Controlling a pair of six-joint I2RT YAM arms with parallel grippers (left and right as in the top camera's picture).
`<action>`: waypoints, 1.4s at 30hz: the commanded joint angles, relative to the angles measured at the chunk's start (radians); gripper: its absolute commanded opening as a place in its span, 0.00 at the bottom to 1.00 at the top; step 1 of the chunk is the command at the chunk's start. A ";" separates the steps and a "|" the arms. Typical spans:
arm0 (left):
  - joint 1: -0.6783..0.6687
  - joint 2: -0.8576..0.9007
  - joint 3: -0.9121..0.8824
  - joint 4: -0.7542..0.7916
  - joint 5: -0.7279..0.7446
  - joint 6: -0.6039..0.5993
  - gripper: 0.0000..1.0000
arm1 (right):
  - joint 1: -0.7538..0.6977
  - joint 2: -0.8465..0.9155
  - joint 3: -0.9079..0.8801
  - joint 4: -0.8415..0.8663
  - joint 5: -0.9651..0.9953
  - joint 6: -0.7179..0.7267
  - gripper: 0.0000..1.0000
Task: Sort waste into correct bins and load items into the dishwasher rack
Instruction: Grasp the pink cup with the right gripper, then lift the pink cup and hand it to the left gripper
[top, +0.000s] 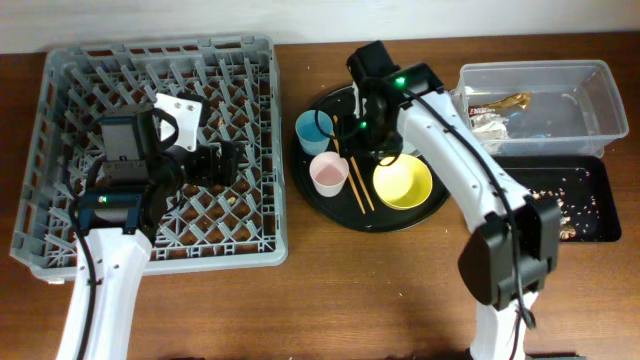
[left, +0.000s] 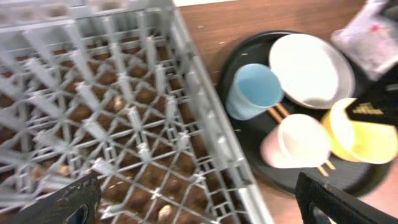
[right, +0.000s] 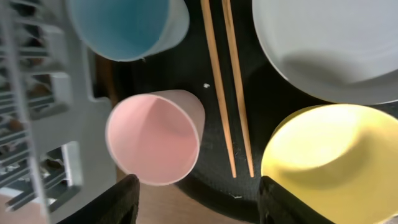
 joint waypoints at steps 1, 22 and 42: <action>0.000 0.001 0.018 0.005 0.090 0.015 0.99 | 0.006 0.060 0.004 0.000 0.009 0.008 0.58; 0.000 0.003 0.018 0.020 0.180 -0.300 0.79 | 0.059 0.180 -0.001 0.018 0.031 0.004 0.04; 0.000 0.241 -0.006 0.275 0.852 -0.780 0.99 | -0.262 -0.110 -0.122 0.089 -1.083 -0.473 0.04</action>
